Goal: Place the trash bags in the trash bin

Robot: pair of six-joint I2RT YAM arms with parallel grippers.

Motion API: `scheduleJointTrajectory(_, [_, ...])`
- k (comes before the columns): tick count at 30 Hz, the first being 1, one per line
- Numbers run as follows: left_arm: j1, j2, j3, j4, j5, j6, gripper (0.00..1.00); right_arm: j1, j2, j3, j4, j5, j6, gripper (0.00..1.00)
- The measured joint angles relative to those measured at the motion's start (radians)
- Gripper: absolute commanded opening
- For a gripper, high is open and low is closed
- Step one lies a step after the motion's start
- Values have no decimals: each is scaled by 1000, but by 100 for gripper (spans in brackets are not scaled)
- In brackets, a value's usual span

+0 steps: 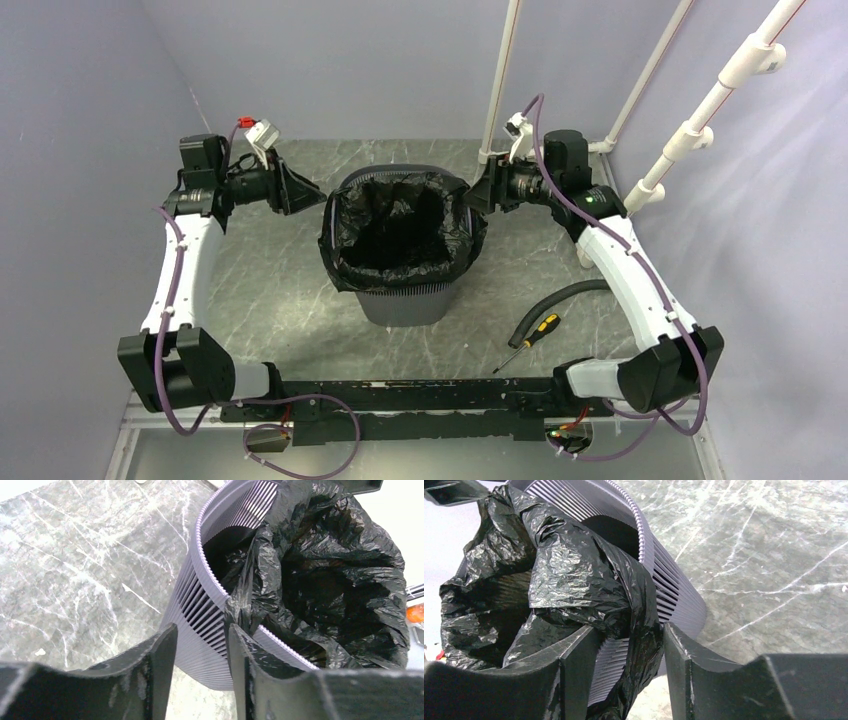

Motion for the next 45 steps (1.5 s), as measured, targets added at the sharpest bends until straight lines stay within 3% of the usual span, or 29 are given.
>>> scheduleJointTrajectory(5, [-8, 32, 0, 10, 15, 13, 31, 0, 23, 17, 7, -44, -6, 41])
scheduleJointTrajectory(10, [-14, 45, 0, 8, 23, 23, 16, 0, 43, 33, 8, -56, -13, 57])
scheduleJointTrajectory(18, [-17, 65, 14, -4, 18, 23, 4, -3, 50, 66, 0, -46, -21, 60])
scheduleJointTrajectory(20, [-17, 76, 21, -9, 19, 21, 12, -3, 51, 75, 1, -46, -21, 60])
scheduleJointTrajectory(24, [-17, 88, 26, -18, 17, 19, 44, -3, 52, 77, -1, -46, -21, 61])
scheduleJointTrajectory(27, [-17, 84, 29, -24, 8, 14, 54, -3, 54, 77, -7, -47, -21, 61])
scheduleJointTrajectory(35, [11, 54, 84, -98, -20, 44, 61, -4, 56, 77, -10, -47, -21, 62])
scheduleJointTrajectory(45, [34, 23, 105, -269, 84, 269, 65, -4, 56, 77, -14, -47, -21, 63])
